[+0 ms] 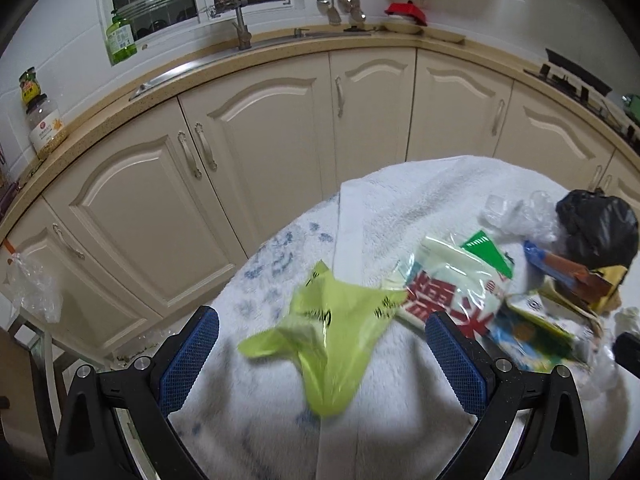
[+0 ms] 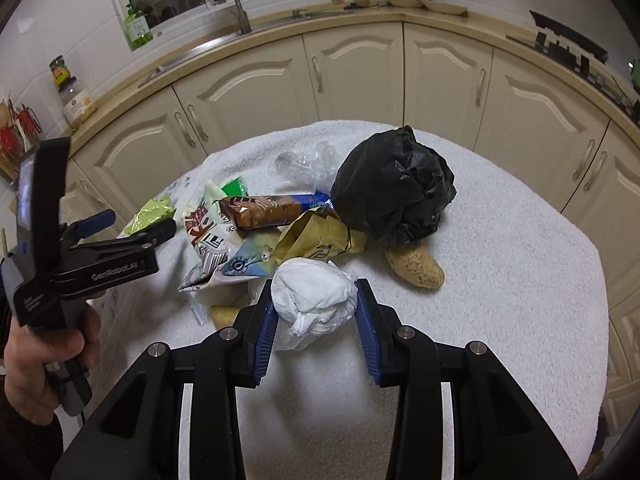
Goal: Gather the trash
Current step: 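Grasp the white tissue ball with the right tool while the left tool grasps the green wrapper, then carry both items to the blue bin and open both tools over it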
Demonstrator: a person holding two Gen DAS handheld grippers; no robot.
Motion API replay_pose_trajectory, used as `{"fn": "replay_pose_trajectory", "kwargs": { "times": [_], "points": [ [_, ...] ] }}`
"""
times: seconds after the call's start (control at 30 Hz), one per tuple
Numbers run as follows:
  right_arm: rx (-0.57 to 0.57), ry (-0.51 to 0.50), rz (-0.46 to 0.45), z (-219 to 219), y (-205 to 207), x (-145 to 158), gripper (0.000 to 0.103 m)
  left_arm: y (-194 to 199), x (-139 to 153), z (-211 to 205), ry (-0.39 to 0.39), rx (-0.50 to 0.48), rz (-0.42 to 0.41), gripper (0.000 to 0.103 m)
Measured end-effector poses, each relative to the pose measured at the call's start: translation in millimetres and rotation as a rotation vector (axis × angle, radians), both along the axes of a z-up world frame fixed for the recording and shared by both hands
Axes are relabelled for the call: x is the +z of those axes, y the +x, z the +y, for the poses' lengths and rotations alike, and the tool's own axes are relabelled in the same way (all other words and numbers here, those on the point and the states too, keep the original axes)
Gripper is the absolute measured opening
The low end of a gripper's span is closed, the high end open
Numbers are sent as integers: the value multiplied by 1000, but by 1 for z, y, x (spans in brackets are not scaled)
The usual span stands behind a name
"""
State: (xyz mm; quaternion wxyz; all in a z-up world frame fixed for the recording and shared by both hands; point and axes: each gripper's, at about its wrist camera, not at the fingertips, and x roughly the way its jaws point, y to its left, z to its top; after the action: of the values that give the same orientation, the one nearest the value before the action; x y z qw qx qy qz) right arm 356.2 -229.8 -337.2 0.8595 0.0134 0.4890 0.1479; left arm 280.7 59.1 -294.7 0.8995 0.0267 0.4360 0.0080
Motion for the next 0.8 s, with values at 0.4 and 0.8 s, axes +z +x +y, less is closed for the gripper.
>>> {"fn": "replay_pose_trajectory", "kwargs": {
  "times": [0.4,0.8],
  "points": [
    [-13,15,-7,-9,-5,5,38,41,-16,3,-93,-57,2,32],
    [-37,45,-61,-26,-51,34,38,-10,8,14,-176,-52,-61,22]
  ]
}}
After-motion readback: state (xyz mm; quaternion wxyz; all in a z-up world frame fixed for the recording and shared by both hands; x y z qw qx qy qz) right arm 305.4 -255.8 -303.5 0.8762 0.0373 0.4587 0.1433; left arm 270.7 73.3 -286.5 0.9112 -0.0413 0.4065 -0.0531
